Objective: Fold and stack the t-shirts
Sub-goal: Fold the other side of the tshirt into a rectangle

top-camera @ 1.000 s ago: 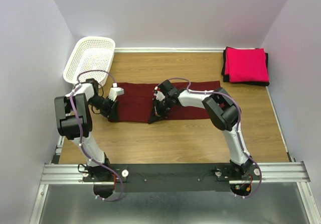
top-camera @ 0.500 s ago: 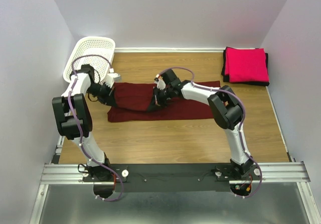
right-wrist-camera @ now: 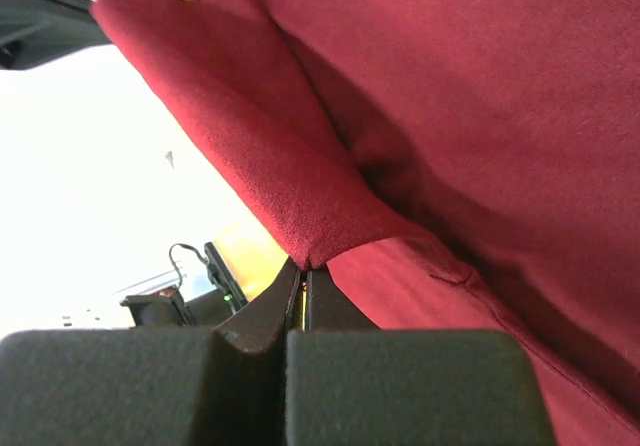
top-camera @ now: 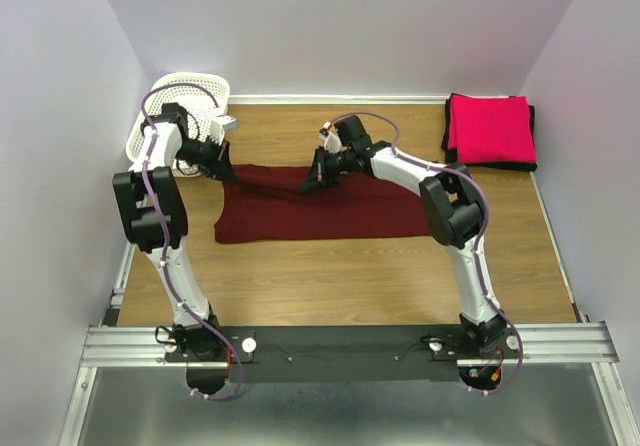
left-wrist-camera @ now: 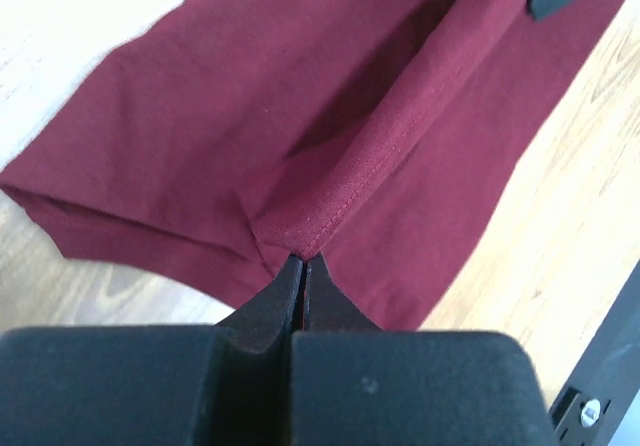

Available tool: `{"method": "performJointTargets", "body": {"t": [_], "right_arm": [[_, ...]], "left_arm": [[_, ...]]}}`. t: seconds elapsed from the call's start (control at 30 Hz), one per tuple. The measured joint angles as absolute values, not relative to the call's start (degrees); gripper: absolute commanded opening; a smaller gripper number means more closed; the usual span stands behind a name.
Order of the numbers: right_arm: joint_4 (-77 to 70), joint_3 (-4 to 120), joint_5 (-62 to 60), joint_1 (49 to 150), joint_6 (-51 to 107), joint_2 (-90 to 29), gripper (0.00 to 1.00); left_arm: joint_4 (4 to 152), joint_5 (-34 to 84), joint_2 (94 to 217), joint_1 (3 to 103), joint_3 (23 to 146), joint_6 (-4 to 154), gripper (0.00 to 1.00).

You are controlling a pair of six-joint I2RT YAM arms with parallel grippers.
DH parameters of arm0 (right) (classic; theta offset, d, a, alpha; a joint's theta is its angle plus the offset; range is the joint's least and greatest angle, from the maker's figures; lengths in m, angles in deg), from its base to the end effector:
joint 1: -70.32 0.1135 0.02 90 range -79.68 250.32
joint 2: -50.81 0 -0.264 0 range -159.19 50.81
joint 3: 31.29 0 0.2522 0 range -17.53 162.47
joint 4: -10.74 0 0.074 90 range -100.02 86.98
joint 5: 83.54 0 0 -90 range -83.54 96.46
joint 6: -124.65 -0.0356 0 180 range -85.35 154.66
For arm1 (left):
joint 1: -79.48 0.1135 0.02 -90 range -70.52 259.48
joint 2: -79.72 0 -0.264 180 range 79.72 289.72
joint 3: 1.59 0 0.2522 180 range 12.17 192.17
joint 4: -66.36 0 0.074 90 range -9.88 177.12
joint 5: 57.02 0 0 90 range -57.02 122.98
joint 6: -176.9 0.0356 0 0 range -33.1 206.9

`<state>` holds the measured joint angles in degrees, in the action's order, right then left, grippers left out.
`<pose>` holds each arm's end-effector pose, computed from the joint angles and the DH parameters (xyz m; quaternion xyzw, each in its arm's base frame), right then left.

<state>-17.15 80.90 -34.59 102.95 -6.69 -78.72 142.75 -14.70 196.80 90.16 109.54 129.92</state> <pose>0.4083 0.2892 0.1704 -0.0674 0.8736 0.4735 0.0899 0.4020 0.0490 0.2253 0.2801 0.8690 -0.3322 0.2367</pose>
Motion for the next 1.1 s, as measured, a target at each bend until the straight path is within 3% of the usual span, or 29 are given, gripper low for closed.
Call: {"method": "performJointTargets", "body": {"t": [0.63,1.1], "right_arm": [[-17.2,84.0,-35.6,100.2,-6.0,-83.1,0.00],[-17.1,78.1,-39.3,100.3,-7.8,-83.0,0.01]], "left_arm": [[137.2,-15.3,201.3,87.2,114.8,122.7,0.00],[138.7,-12.4,200.2,87.9,105.2,125.4,0.00]]}}
